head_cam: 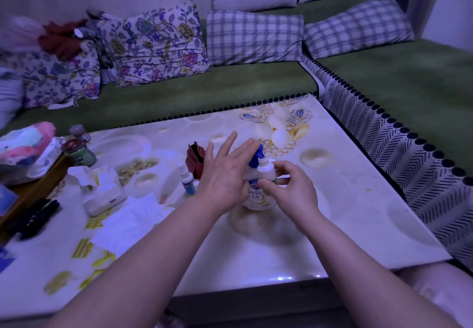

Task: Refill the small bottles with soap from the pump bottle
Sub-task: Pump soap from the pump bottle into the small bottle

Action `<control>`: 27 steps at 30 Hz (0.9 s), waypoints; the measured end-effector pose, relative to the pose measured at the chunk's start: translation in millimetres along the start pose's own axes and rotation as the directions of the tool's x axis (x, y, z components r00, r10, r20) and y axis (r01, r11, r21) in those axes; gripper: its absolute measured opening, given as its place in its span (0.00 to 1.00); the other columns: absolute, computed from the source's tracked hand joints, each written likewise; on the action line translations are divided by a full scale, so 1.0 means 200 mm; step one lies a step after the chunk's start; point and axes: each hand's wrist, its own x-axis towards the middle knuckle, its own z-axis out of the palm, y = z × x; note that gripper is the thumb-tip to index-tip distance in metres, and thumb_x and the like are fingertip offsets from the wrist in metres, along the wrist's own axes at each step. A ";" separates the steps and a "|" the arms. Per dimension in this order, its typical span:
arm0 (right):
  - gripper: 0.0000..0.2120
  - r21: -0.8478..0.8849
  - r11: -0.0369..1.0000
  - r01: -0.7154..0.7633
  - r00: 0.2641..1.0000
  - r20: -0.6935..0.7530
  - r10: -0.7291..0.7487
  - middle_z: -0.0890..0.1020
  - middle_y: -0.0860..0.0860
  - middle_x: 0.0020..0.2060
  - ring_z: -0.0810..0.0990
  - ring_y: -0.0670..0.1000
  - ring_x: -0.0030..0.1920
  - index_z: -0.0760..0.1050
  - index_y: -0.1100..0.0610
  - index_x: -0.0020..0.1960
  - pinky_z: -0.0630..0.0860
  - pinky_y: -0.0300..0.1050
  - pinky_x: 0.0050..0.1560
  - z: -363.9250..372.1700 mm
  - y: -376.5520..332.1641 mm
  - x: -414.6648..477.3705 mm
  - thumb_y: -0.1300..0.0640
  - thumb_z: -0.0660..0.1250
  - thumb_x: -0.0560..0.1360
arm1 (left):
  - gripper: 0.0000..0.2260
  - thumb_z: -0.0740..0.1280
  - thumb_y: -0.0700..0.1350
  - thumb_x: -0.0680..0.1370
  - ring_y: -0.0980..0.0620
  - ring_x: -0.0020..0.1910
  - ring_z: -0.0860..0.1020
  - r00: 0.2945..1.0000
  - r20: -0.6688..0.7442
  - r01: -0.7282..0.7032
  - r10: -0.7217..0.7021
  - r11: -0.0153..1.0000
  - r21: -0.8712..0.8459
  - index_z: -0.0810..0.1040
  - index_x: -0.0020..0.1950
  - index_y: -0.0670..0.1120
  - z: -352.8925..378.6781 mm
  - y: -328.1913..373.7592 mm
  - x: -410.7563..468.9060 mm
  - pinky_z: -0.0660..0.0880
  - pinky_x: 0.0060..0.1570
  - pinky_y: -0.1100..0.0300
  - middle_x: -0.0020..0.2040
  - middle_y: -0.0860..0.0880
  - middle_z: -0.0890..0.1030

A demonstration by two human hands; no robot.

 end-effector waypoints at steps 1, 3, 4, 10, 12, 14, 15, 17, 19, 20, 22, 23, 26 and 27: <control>0.17 0.004 1.000 0.003 1.000 -0.004 -0.003 0.79 0.44 0.50 0.79 0.45 0.47 0.76 0.43 0.52 0.77 0.50 0.51 0.00 0.00 0.00 0.50 0.75 0.65 | 0.36 0.66 0.42 0.71 0.53 0.77 0.45 1.000 -0.008 0.000 0.000 1.000 -0.010 0.55 0.76 0.54 0.00 0.00 0.00 0.45 0.73 0.41 0.76 0.58 0.58; 0.17 0.007 1.000 0.014 1.000 -0.011 -0.014 0.79 0.44 0.49 0.79 0.45 0.46 0.77 0.44 0.53 0.77 0.50 0.51 -0.01 -0.01 0.02 0.50 0.75 0.65 | 0.36 0.66 0.42 0.71 0.53 0.77 0.45 1.000 -0.019 0.000 0.000 1.000 -0.015 0.55 0.76 0.54 -0.01 0.00 0.01 0.46 0.72 0.40 0.76 0.58 0.58; 0.17 0.006 1.000 0.016 1.000 -0.012 -0.016 0.79 0.44 0.49 0.79 0.45 0.46 0.77 0.44 0.53 0.77 0.51 0.50 -0.01 -0.01 0.02 0.50 0.75 0.65 | 0.36 0.66 0.42 0.71 0.53 0.77 0.45 1.000 -0.018 0.002 -0.002 1.000 -0.014 0.55 0.76 0.54 -0.01 0.00 0.01 0.46 0.72 0.40 0.76 0.58 0.58; 0.16 0.010 1.000 0.022 1.000 -0.011 -0.022 0.79 0.44 0.49 0.80 0.45 0.46 0.75 0.41 0.51 0.78 0.50 0.50 0.00 -0.01 0.01 0.50 0.75 0.65 | 0.37 0.66 0.42 0.71 0.53 0.77 0.45 1.000 -0.015 -0.006 0.006 1.000 -0.021 0.54 0.77 0.54 -0.01 0.00 0.00 0.46 0.72 0.40 0.77 0.58 0.57; 0.16 0.010 1.000 0.026 1.000 -0.016 -0.026 0.79 0.45 0.49 0.80 0.45 0.46 0.74 0.40 0.50 0.78 0.50 0.50 0.00 -0.01 0.01 0.50 0.75 0.65 | 0.37 0.66 0.41 0.71 0.53 0.77 0.45 1.000 -0.015 -0.005 0.005 1.000 -0.014 0.53 0.77 0.55 0.00 0.00 -0.01 0.46 0.72 0.40 0.77 0.58 0.56; 0.16 0.018 0.999 0.031 0.999 -0.017 -0.030 0.79 0.44 0.49 0.80 0.45 0.46 0.74 0.40 0.50 0.78 0.50 0.51 0.00 -0.01 0.01 0.50 0.75 0.65 | 0.38 0.66 0.41 0.71 0.53 0.77 0.45 1.000 -0.017 -0.005 0.005 1.000 -0.013 0.52 0.77 0.55 0.00 0.00 -0.01 0.45 0.72 0.40 0.77 0.58 0.56; 0.16 0.020 0.999 0.030 0.999 -0.018 -0.029 0.79 0.44 0.49 0.80 0.45 0.46 0.74 0.40 0.50 0.78 0.51 0.51 0.01 -0.01 0.01 0.51 0.75 0.65 | 0.38 0.66 0.41 0.71 0.53 0.77 0.45 1.000 -0.016 -0.003 0.003 1.000 -0.013 0.52 0.77 0.55 0.00 0.00 -0.01 0.45 0.72 0.40 0.77 0.58 0.56; 0.17 0.019 0.999 0.027 0.999 -0.019 -0.027 0.80 0.44 0.49 0.80 0.45 0.46 0.75 0.41 0.51 0.78 0.51 0.51 0.00 -0.01 0.01 0.50 0.75 0.65 | 0.38 0.66 0.41 0.71 0.53 0.77 0.45 1.000 -0.018 -0.003 0.003 1.000 -0.010 0.52 0.77 0.55 0.00 0.00 -0.01 0.45 0.72 0.41 0.77 0.58 0.56; 0.17 0.014 1.000 0.025 1.000 -0.019 -0.025 0.80 0.44 0.49 0.80 0.45 0.46 0.76 0.42 0.52 0.78 0.51 0.51 0.00 -0.01 0.01 0.50 0.75 0.65 | 0.38 0.66 0.41 0.72 0.53 0.77 0.44 1.000 -0.015 -0.007 0.008 1.000 0.008 0.51 0.77 0.55 0.00 0.00 -0.01 0.45 0.72 0.41 0.77 0.58 0.55; 0.17 0.012 1.000 0.025 1.000 -0.018 -0.025 0.80 0.45 0.49 0.80 0.45 0.46 0.76 0.43 0.52 0.78 0.51 0.51 0.00 -0.01 0.02 0.50 0.75 0.65 | 0.38 0.65 0.41 0.72 0.53 0.77 0.44 1.000 -0.007 -0.010 0.010 1.000 0.021 0.50 0.77 0.55 -0.01 0.00 -0.01 0.44 0.72 0.41 0.77 0.58 0.54; 0.17 0.009 1.000 0.029 0.999 -0.015 -0.028 0.80 0.45 0.49 0.80 0.45 0.46 0.77 0.43 0.53 0.78 0.50 0.51 0.00 -0.01 0.02 0.50 0.75 0.65 | 0.39 0.65 0.41 0.72 0.53 0.77 0.42 1.000 0.009 -0.018 0.017 0.999 0.051 0.49 0.77 0.55 -0.01 0.00 -0.01 0.44 0.73 0.41 0.77 0.59 0.52; 0.17 0.006 1.000 0.029 0.999 -0.013 -0.029 0.79 0.45 0.49 0.80 0.45 0.46 0.77 0.44 0.53 0.78 0.50 0.51 -0.01 -0.01 0.01 0.50 0.75 0.65 | 0.39 0.65 0.40 0.72 0.53 0.77 0.42 1.000 0.016 -0.025 0.024 0.998 0.061 0.48 0.77 0.55 -0.01 -0.01 -0.01 0.43 0.73 0.41 0.77 0.59 0.52; 0.18 0.001 1.000 0.024 1.000 -0.010 -0.024 0.79 0.45 0.49 0.79 0.45 0.46 0.77 0.44 0.54 0.77 0.50 0.51 -0.01 -0.01 0.01 0.50 0.75 0.66 | 0.40 0.65 0.41 0.72 0.52 0.77 0.41 0.999 0.031 -0.039 0.037 0.997 0.068 0.47 0.77 0.55 -0.02 -0.02 -0.01 0.42 0.72 0.41 0.78 0.58 0.52; 0.18 0.000 1.000 0.023 1.000 -0.009 -0.023 0.79 0.45 0.49 0.79 0.45 0.46 0.77 0.44 0.54 0.77 0.49 0.51 -0.01 -0.01 0.01 0.50 0.75 0.66 | 0.40 0.65 0.41 0.72 0.52 0.77 0.41 0.999 0.037 -0.038 0.035 0.997 0.068 0.47 0.77 0.55 -0.02 -0.02 0.00 0.42 0.73 0.41 0.78 0.58 0.52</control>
